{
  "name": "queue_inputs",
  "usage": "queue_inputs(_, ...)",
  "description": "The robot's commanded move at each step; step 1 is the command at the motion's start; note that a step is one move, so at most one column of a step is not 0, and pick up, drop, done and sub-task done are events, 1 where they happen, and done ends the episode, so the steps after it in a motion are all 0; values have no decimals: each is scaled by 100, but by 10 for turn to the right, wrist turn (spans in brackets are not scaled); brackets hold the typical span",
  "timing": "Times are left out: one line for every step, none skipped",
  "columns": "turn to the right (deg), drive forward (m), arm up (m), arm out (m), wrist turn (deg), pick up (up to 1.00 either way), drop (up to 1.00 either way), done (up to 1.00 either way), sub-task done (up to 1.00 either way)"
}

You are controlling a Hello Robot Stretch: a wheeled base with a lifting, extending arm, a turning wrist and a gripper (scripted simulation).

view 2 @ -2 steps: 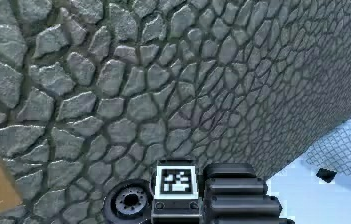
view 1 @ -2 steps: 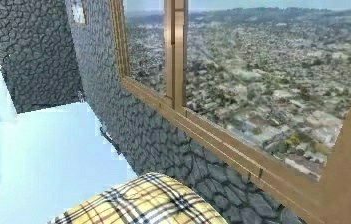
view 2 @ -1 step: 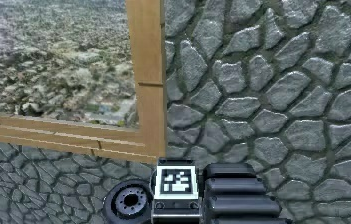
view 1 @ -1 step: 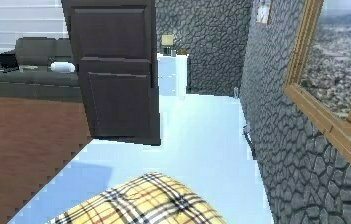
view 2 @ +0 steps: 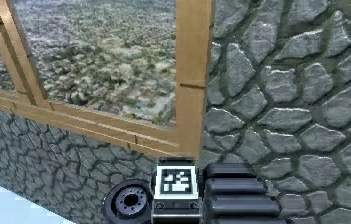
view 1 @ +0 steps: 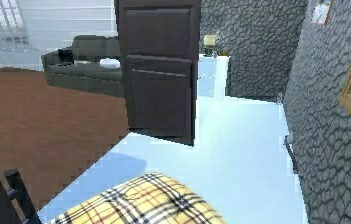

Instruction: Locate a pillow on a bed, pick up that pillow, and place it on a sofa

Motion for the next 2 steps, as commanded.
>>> queue_inputs(0, 85, 0, 0, 0, 0, 0, 0, 0)
queue_inputs(-360, 0, 0, 0, 0, 0, 0, 0, 0)
